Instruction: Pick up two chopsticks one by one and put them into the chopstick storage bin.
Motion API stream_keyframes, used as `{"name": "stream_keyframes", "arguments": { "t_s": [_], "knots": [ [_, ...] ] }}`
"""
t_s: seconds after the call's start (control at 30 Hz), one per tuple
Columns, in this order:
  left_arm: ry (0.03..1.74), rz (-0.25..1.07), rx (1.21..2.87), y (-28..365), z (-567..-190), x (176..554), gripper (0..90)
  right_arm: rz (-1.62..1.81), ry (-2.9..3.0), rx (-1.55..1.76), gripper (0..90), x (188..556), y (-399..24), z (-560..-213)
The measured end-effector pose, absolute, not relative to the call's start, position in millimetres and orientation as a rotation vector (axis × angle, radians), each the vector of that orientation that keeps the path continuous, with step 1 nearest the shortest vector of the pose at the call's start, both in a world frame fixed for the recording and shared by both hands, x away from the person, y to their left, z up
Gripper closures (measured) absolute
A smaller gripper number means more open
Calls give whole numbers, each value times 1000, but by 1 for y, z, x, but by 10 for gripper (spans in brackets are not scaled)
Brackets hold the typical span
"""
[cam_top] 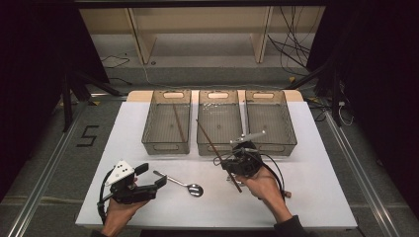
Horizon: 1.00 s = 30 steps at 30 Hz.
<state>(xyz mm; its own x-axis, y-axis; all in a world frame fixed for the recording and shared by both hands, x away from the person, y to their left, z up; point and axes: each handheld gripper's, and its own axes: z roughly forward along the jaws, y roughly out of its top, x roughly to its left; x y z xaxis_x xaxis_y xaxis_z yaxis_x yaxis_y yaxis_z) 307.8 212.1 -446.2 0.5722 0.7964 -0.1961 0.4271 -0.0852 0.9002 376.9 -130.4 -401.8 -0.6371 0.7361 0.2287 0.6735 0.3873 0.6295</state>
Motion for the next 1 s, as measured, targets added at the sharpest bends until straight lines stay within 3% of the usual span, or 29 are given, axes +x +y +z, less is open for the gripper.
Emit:
{"name": "stream_keyframes", "arguments": {
  "t_s": [1.0],
  "knots": [
    [1020,422,1708,213,-445,307,155,1172,2512,1326,851,447,-68,-382]
  ]
}}
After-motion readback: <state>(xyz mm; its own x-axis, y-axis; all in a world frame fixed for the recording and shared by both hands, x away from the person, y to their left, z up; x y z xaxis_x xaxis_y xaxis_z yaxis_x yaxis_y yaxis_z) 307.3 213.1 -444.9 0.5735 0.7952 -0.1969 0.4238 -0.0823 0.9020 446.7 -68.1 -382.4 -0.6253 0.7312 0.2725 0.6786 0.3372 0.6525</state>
